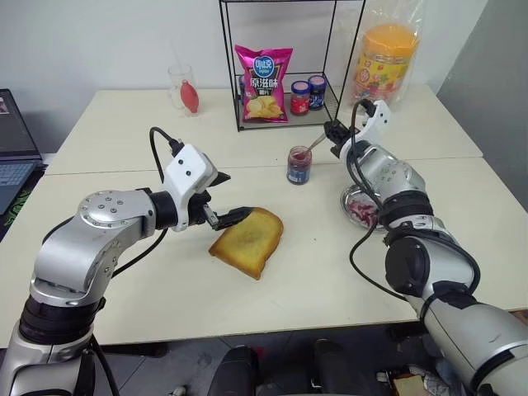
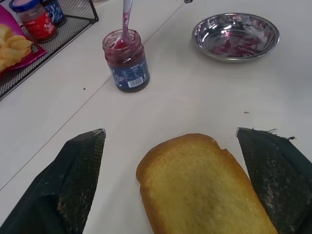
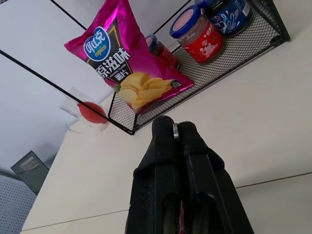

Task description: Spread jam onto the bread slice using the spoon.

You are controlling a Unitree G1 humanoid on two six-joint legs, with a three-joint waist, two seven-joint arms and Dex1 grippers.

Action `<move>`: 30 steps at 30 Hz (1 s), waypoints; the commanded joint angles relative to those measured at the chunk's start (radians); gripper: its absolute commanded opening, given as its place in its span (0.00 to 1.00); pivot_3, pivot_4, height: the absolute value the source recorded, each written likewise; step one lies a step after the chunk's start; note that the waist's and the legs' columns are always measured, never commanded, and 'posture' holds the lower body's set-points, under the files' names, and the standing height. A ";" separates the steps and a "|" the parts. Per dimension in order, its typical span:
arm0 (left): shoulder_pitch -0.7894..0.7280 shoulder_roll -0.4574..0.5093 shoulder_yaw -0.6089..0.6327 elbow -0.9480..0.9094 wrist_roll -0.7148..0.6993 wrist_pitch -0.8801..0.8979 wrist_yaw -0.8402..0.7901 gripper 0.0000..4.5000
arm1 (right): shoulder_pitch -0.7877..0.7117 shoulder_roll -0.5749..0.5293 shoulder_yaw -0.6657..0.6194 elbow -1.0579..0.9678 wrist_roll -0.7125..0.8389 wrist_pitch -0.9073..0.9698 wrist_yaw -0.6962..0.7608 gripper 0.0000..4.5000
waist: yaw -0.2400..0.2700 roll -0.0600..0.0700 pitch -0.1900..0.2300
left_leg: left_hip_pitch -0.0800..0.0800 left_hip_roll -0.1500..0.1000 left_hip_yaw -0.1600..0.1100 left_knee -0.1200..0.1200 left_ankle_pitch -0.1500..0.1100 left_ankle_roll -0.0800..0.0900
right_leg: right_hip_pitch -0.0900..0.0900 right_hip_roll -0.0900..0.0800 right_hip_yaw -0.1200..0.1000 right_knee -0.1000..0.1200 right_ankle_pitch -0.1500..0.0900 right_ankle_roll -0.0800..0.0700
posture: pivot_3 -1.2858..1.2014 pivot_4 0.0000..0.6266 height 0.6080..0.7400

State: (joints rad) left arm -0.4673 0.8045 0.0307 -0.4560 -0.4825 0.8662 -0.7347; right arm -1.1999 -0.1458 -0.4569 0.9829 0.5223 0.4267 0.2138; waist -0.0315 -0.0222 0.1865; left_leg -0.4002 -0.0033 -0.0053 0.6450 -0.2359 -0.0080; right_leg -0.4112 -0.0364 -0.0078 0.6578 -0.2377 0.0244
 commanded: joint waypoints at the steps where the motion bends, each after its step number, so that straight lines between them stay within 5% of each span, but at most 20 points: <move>1: -0.009 0.008 -0.002 -0.009 0.009 -0.020 -0.005 1.00 | -0.045 -0.007 -0.028 -0.047 0.040 0.018 -0.014 0.01 | 0.000 0.000 0.000 | 0.000 0.000 0.000 0.000 0.000 0.000 | 0.000 0.000 0.000 0.000 0.000 0.000 | 0.52 0.24 1.00; 30: -0.028 -0.001 -0.012 0.008 0.026 -0.035 -0.003 1.00 | -0.058 -0.010 -0.126 -0.042 0.144 0.063 -0.095 0.01 | 0.000 0.000 0.000 | 0.000 0.000 0.001 0.000 0.000 0.000 | 0.000 0.000 0.000 -0.001 0.000 0.000 | 0.52 0.24 1.00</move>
State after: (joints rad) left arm -0.4782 0.8007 0.0102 -0.4346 -0.4644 0.8521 -0.7350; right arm -1.2134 -0.1454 -0.5704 0.9830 0.6469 0.4986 0.1180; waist -0.0316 -0.0222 0.1866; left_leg -0.4005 -0.0033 -0.0047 0.6448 -0.2360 -0.0078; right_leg -0.4113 -0.0360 -0.0076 0.6572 -0.2377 0.0244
